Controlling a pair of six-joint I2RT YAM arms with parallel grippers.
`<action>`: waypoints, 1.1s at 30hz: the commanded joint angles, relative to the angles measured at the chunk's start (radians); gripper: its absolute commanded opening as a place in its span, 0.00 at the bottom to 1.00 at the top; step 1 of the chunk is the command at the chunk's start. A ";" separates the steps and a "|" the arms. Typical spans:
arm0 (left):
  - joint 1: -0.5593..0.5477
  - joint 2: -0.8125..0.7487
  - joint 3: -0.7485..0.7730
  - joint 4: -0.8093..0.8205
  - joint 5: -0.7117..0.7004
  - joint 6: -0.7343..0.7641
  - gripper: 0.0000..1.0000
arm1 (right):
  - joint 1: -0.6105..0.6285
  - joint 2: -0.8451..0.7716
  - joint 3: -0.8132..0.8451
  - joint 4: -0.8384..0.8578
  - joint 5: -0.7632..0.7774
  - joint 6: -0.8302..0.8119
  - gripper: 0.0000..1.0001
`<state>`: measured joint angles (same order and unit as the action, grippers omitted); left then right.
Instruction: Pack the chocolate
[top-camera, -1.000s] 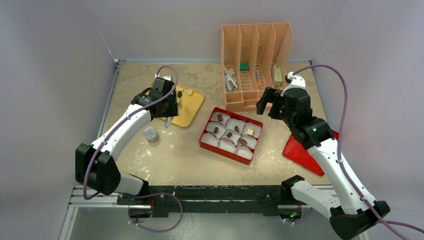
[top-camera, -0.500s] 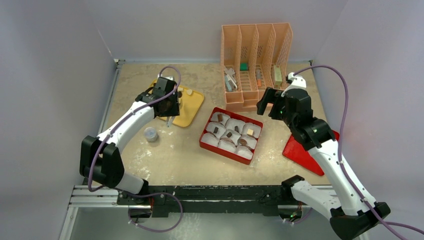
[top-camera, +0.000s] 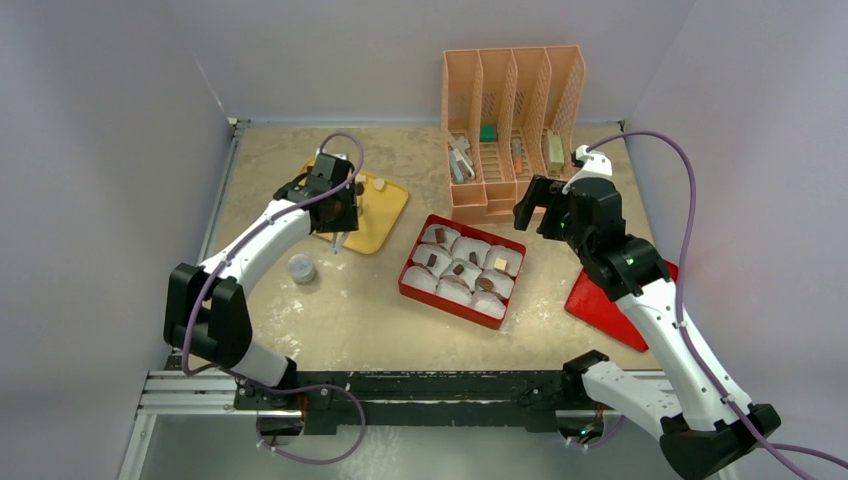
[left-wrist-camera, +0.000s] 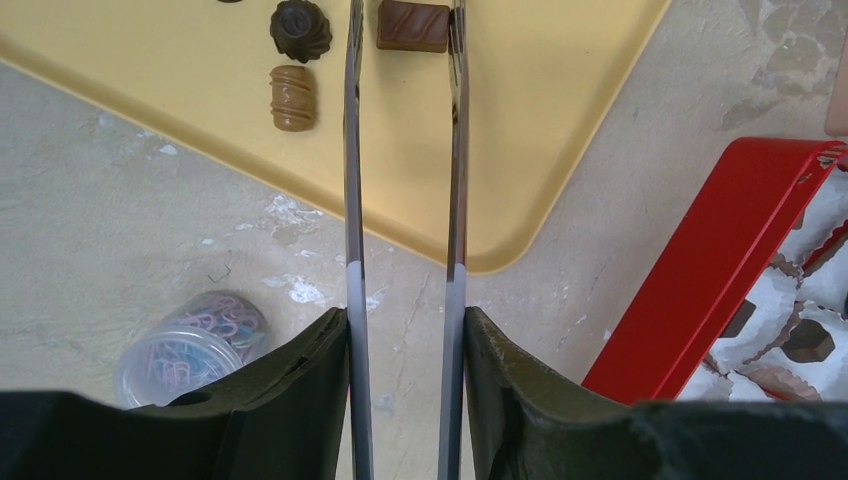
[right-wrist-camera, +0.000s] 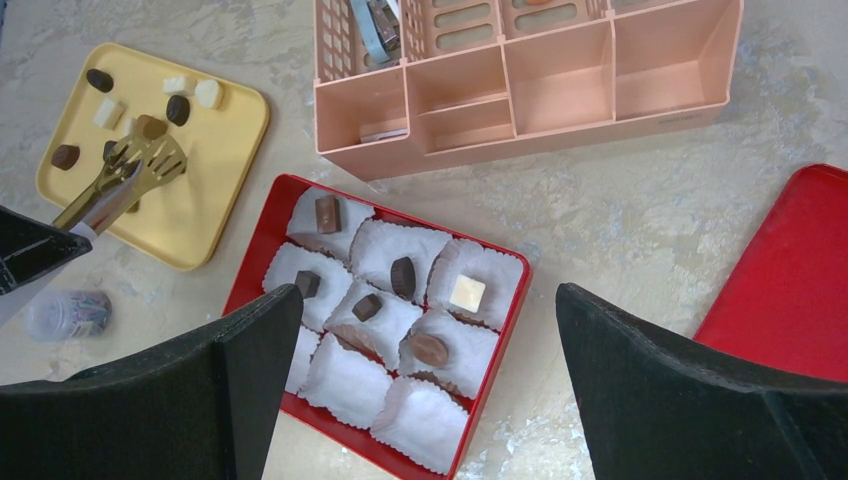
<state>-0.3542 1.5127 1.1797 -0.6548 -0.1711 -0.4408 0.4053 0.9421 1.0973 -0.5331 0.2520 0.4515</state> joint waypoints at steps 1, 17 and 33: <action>0.012 0.011 -0.001 0.057 0.003 0.026 0.42 | -0.002 -0.005 0.006 0.023 0.023 -0.015 0.99; 0.013 -0.054 0.026 -0.002 0.079 0.000 0.23 | -0.003 0.012 0.007 0.034 0.013 -0.011 0.99; 0.012 -0.126 0.072 -0.072 0.130 -0.007 0.22 | -0.003 0.021 0.019 0.039 -0.002 -0.007 0.99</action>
<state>-0.3481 1.4391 1.1843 -0.7277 -0.0776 -0.4351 0.4053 0.9619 1.0973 -0.5251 0.2447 0.4519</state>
